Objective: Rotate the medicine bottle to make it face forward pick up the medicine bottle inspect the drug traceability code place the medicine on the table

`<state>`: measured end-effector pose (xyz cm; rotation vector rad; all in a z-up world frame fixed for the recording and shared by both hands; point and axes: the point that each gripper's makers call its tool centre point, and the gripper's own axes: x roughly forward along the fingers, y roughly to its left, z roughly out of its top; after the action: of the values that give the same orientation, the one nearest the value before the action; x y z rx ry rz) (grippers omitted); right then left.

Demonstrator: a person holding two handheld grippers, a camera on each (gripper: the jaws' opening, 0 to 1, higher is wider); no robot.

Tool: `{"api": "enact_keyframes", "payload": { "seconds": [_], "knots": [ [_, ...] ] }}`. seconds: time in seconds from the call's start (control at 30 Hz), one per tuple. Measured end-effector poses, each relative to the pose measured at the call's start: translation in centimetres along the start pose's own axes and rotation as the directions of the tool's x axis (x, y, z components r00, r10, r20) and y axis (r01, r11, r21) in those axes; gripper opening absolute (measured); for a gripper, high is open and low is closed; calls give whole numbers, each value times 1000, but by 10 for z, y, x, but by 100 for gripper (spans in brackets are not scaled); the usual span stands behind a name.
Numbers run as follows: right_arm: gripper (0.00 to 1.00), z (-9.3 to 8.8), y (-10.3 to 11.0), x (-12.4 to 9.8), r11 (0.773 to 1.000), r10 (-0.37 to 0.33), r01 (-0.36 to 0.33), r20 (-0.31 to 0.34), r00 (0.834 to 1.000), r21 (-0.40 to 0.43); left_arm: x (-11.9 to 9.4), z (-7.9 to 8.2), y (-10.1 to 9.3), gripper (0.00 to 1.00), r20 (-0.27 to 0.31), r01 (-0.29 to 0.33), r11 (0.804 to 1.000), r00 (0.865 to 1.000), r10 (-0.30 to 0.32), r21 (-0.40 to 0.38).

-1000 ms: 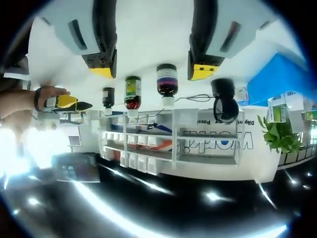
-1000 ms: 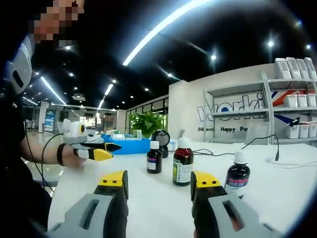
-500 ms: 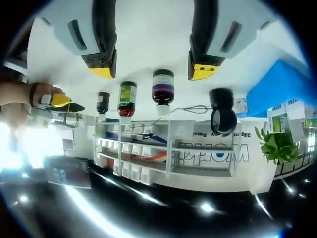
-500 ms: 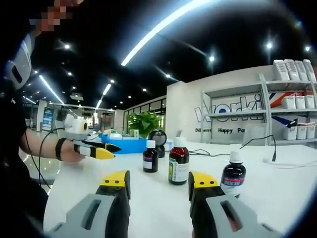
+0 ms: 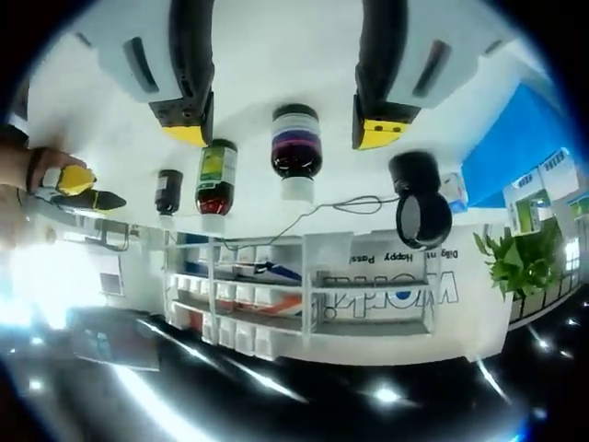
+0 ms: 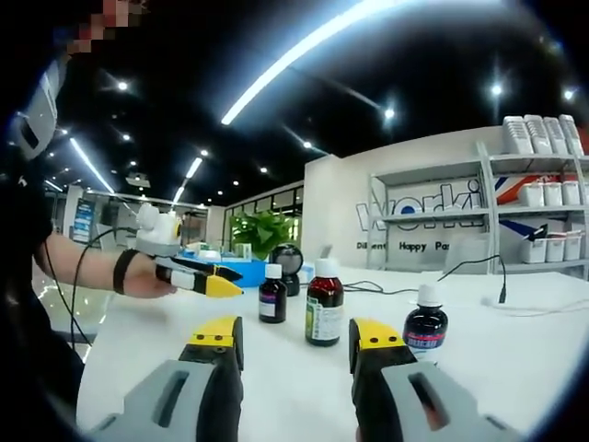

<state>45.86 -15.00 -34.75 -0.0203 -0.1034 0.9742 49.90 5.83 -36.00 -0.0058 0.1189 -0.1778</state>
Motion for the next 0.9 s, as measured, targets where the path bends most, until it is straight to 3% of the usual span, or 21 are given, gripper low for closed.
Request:
{"api": "enact_keyframes", "payload": {
  "seconds": [0.07, 0.2, 0.43, 0.63, 0.8, 0.9],
  "knots": [
    [40, 0, -2, -1, 1000, -3, 3, 0, 1000, 3, -1, -2, 4, 51, -7, -50, 999, 999, 50, -14],
    [40, -1, -6, -1, 1000, -9, 9, 3, 1000, 1, 18, -5, 7, 50, -9, -109, 994, 994, 109, 6],
    [39, -5, -13, -1, 1000, -21, 21, -2, 1000, 1, 34, -11, -10, 49, -9, -135, 991, 991, 135, -6],
    [38, -5, -15, -2, 1000, -27, 27, -3, 1000, 7, 46, -14, -5, 47, -9, -161, 987, 987, 161, 3],
    [37, -7, -14, -2, 1000, -29, 29, -9, 1000, 3, 55, -16, 7, 43, -16, -216, 976, 976, 216, -22],
    [36, -8, -16, -2, 999, -37, 37, -15, 999, 2, 50, -13, 4, 42, -3, -249, 968, 968, 249, -26]
  ]
}}
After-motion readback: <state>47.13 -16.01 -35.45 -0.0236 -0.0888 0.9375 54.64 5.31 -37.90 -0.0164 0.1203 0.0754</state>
